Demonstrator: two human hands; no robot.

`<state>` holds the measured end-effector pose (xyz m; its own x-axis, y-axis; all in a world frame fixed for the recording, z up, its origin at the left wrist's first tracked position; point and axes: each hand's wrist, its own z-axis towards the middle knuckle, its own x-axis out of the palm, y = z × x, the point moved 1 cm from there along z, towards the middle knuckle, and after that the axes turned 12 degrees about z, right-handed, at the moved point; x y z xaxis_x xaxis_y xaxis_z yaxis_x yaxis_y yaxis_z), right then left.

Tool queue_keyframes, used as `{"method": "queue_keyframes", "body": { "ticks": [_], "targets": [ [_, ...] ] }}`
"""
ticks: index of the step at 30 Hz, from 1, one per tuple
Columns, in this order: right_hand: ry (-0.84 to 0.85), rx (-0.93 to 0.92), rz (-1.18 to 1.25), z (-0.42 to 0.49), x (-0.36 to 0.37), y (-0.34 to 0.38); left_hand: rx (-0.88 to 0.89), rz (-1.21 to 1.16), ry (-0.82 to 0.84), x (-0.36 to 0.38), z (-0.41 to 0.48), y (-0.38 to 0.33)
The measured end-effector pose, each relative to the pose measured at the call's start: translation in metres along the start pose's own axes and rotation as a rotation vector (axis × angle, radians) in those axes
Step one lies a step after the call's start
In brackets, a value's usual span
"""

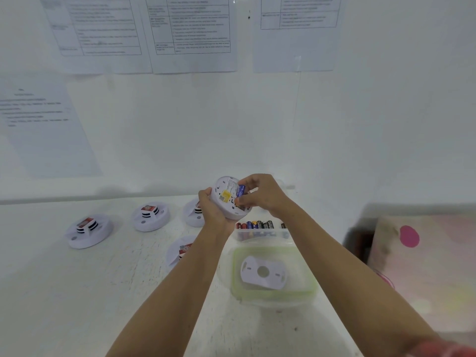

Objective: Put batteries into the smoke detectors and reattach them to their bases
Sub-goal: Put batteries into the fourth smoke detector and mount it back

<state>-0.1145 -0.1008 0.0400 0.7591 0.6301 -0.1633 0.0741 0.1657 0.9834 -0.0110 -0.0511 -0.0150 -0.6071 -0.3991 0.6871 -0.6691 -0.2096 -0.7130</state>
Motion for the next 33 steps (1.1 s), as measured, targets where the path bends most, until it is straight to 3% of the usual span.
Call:
{"method": "queue_keyframes", "body": {
  "ticks": [9,14,20,33],
  "targets": [
    [-0.036,0.055,0.021,0.001,0.002,-0.004,0.013,0.017,-0.054,-0.002,0.005,0.003],
    [-0.258,0.095,0.204,0.002,-0.002,-0.007,0.012,-0.005,-0.066,-0.001,0.006,0.002],
    [-0.066,0.222,0.145,0.002,-0.002,0.001,0.027,0.025,-0.052,0.001,0.002,-0.002],
    [-0.098,0.044,0.016,0.009,0.002,-0.012,-0.010,0.038,-0.062,0.000,0.004,0.002]
  ]
}}
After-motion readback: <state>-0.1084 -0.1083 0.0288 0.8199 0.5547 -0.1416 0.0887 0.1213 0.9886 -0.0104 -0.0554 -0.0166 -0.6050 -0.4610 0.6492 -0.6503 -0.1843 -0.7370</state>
